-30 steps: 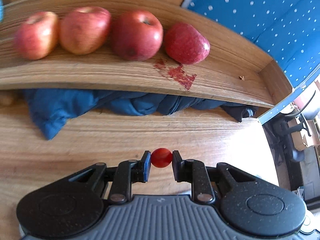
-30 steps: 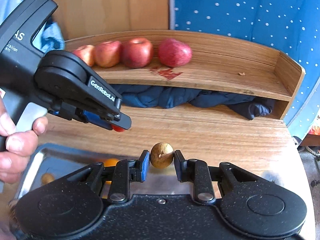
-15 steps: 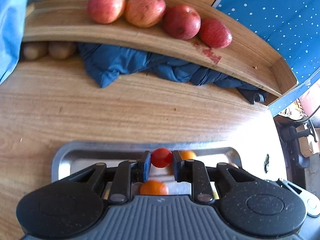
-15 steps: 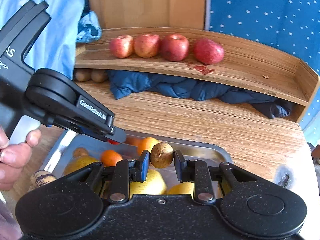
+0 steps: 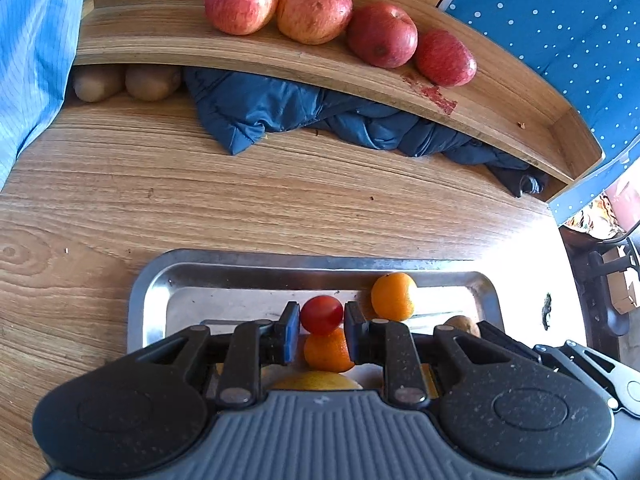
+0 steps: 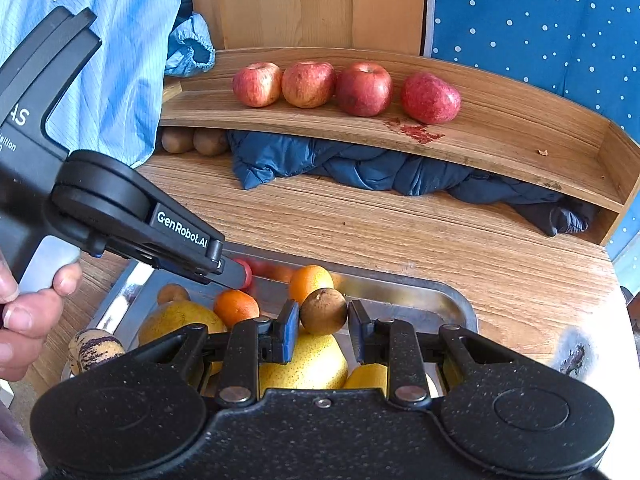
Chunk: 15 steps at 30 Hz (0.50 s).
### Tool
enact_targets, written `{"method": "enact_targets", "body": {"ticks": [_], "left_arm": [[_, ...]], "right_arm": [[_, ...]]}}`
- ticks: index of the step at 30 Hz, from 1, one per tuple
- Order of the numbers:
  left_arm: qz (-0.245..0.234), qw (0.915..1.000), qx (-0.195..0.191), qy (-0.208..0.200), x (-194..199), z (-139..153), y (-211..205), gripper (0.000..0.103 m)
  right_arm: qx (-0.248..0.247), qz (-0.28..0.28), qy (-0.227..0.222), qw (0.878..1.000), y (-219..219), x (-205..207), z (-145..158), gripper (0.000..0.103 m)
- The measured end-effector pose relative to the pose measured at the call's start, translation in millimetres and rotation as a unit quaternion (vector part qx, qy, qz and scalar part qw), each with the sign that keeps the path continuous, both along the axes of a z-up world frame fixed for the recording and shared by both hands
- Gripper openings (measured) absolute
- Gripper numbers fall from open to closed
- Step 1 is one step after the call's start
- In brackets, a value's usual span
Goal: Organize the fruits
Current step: 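Carry the tomato and kiwi in both tools over the steel tray, then open both tools to release the tomato and kiwi onto the tray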
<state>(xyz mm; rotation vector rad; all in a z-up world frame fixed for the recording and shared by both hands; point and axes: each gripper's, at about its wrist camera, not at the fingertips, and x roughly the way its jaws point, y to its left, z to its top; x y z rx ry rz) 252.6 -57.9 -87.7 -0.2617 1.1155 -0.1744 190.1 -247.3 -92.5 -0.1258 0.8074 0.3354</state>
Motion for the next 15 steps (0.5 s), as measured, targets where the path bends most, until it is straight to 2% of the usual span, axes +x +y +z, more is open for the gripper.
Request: {"method": "enact_targets", "body": {"ticks": [7,10,12,15], "left_arm": [[0.0,1.0,0.007,0.004,0,0,-1,0.026],[0.001,0.9999,0.015,-0.001,-1,3,-3,0.038],[0.002,0.9998,0.021,-0.006,-3,5,-5,0.052],[0.001,0.9994,0.029,-0.018,-8,11,-7,0.061]], "right_arm": [[0.002,0.001,-0.004,1.0,-1,-2,3,0.03],[0.002,0.001,-0.01,1.0,-2,-6,6,0.034],[0.002,-0.001,-0.013,1.0,-3,-10,8,0.039],[0.002,0.0,-0.021,1.0,-5,-17,12,0.046]]}}
